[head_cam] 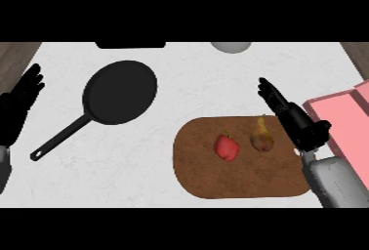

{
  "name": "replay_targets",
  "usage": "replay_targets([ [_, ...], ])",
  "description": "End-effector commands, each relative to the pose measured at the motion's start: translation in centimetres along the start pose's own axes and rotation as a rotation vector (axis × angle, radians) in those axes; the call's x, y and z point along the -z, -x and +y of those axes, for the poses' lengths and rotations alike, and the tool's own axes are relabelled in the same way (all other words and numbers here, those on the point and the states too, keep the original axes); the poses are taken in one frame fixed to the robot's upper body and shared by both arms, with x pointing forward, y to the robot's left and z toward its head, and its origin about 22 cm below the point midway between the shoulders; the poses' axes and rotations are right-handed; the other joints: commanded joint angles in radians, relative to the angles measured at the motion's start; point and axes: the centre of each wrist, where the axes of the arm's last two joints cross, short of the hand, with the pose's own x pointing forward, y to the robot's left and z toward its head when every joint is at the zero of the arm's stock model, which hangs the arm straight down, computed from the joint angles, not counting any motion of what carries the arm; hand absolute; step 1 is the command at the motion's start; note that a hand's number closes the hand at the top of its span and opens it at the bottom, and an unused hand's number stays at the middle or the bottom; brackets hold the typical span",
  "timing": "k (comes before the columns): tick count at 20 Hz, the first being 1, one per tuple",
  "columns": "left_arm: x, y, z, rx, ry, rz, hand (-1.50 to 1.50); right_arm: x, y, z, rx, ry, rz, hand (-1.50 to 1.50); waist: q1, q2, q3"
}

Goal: Pick the bell pepper from the cutting board and place it in the cardboard box

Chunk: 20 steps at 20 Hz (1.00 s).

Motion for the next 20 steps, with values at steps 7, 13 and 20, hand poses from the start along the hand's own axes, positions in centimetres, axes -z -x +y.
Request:
replay_targets([
  [7, -2.1, 3.4, -2.0, -0.288, 0.004, 0.104, 0.00, -3.0, -3.2, -6.0, -0.545, 0.630, 0.069, -1.50, -0.087, -0.031, -0.045],
  [13, -3.7, 4.2, -2.8, -0.400, 0.041, 0.110, 0.00, -3.5, -6.5, 3.8, -0.525, 0.807, -0.327, -1.50, -0.033, -0.017, -0.017],
  [20, -4.9, 4.1, -2.8, -0.388, 0.049, 0.091, 0.00, -6.2, -4.4, 5.9, -0.836, 0.606, 0.067, -1.50, -0.023, -0.011, -0.024],
])
